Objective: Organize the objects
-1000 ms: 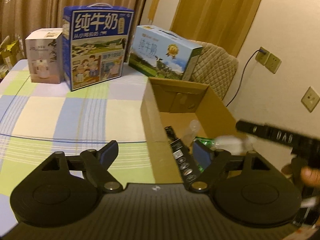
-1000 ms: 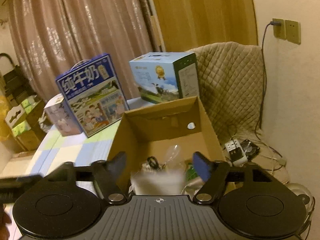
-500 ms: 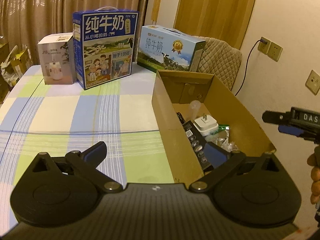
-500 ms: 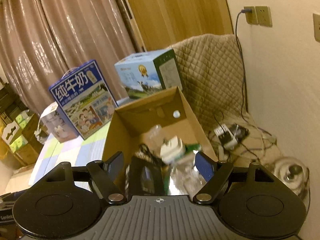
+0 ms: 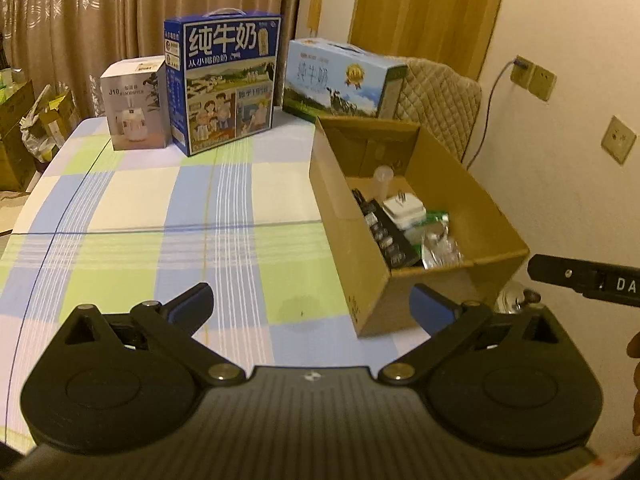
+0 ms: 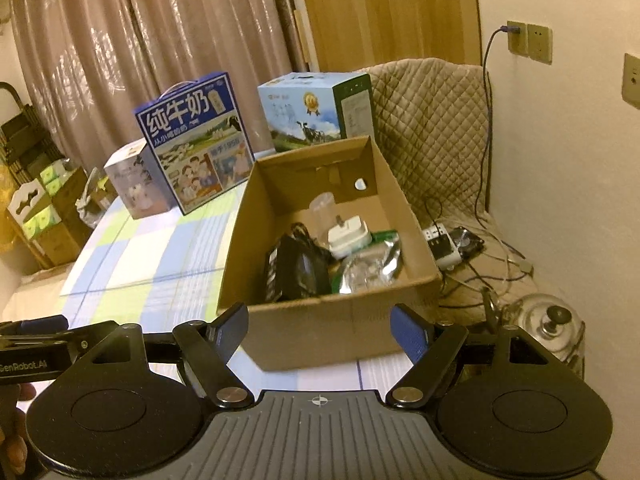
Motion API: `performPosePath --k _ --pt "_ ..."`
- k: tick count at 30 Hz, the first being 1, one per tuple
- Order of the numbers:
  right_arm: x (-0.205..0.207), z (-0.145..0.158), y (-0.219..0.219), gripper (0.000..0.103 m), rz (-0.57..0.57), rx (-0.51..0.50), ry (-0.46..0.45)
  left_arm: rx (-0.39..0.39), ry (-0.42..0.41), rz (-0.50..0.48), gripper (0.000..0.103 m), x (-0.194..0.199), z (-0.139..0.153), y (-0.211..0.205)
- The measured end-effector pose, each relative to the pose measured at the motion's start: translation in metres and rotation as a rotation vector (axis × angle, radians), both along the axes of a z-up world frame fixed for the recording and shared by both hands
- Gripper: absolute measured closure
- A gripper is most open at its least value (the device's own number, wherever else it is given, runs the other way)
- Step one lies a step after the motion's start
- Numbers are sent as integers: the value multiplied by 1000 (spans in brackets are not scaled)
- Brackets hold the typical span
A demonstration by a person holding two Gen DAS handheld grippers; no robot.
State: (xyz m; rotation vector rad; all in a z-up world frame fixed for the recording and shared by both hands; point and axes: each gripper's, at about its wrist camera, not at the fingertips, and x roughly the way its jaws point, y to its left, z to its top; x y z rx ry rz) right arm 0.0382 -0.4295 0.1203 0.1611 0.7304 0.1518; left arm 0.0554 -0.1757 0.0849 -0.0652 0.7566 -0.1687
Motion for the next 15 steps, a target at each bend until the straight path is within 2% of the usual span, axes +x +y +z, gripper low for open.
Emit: performPosePath --k 4,15 --pt "-17 -3 -1 28 -16 -2 12 20 10 -10 1 -15 -1 -3" --pt "-43 -12 6 28 -16 -2 49 -18 26 -27 1 -39 0 0"
